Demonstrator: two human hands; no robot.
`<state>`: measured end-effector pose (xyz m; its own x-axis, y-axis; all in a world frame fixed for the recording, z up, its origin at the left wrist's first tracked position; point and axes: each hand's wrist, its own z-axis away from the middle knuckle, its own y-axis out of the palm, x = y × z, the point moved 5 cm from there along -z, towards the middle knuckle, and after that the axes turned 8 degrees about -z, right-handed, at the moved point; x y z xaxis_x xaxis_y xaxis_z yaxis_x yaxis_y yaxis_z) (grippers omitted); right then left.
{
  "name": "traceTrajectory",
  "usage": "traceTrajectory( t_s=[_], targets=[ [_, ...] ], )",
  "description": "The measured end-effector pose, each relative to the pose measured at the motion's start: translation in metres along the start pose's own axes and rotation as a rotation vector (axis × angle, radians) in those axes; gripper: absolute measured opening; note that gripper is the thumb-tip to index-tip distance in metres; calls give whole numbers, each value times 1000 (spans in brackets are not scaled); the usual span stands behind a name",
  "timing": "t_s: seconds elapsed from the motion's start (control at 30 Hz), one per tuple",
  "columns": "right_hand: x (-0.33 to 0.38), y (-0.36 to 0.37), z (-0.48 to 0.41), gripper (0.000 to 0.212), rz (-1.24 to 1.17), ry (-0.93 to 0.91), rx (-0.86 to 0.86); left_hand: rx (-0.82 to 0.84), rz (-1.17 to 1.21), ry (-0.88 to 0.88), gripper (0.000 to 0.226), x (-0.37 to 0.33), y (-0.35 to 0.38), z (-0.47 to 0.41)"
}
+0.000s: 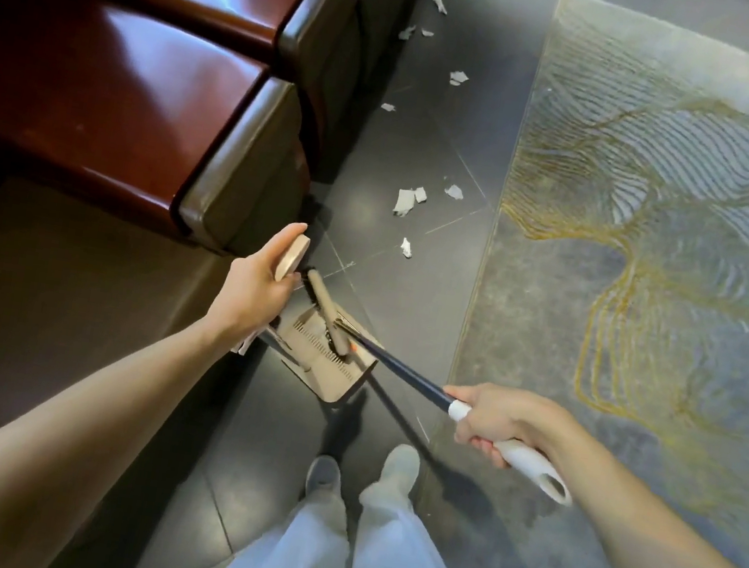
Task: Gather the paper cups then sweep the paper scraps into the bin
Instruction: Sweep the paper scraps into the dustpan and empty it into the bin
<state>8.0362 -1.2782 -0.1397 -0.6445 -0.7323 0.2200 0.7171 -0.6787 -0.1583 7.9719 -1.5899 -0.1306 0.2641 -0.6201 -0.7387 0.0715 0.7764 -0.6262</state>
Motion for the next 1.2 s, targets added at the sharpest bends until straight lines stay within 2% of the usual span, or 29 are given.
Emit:
traceTrajectory(
  t_s=[0.07, 0.13, 0.27, 0.37, 0.47, 0.67, 0.77, 0.9, 1.07, 1.2],
  targets=[
    [9, -17, 7, 76, -37, 1, 5, -13, 6, 1, 64, -4, -5, -8],
    [26, -34, 12, 76, 61, -54, -25, -41, 26, -14, 64, -8, -7, -18],
    [62, -83, -3, 73, 137, -136, -148, -71, 44, -33, 65, -25, 0, -40],
    [88, -129, -29, 62, 147, -177, -273, -93, 51, -56, 65, -35, 8, -65],
    [107, -183, -55, 46, 165, -174, -404, -113, 21, -93, 65, -50, 14, -96],
    [145, -297, -90, 41, 277, -117, -494, -59, -94, -107, 64, -89, 29, -156],
    [167, -339, -106, 45, 328, -109, -497, -18, -122, -122, 66, -101, 39, -177],
    [190, -372, -130, 38, 291, -107, -455, -67, -123, -174, 65, -110, 44, -205],
    [197, -367, -158, 60, 171, -162, -266, -113, -93, -166, 64, -121, 50, -233],
    [194, -343, -150, 69, 402, -115, -194, -82, -110, -134, 63, -128, 49, -247]
  ],
)
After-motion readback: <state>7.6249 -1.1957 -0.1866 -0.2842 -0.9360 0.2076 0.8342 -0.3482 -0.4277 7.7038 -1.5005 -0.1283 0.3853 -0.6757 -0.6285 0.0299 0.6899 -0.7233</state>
